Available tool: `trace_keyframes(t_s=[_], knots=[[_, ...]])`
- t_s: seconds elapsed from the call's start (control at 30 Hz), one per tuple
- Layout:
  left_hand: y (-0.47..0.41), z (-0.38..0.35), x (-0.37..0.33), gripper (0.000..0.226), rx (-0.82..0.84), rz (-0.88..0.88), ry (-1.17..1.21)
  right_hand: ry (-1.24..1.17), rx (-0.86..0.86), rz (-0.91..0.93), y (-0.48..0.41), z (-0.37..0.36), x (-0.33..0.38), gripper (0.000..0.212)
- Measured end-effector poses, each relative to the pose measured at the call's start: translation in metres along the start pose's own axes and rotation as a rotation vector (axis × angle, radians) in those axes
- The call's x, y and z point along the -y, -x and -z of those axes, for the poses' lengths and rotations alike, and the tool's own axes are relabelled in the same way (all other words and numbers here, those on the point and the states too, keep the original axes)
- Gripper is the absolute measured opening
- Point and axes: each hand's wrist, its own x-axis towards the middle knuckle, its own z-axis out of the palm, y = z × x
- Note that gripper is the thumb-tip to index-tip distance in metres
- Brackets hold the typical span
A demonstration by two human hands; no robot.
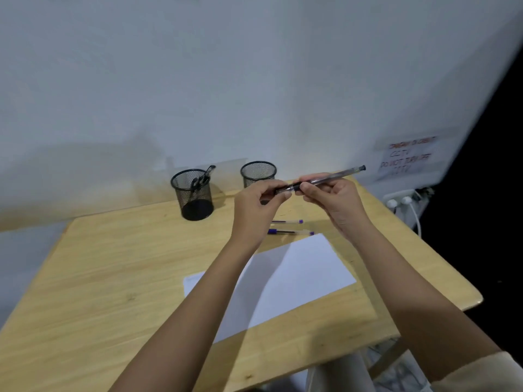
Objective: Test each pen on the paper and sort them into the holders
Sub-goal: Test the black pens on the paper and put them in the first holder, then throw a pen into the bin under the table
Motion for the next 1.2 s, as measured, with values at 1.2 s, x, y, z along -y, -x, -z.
trace_keyframes(t_s=[1.2], knots=[[0.093, -0.322, 0.036, 0.06, 0.924, -0.321, -0.977, 0.55, -1.049, -1.073, 0.388, 0.306, -0.181, 0.023]])
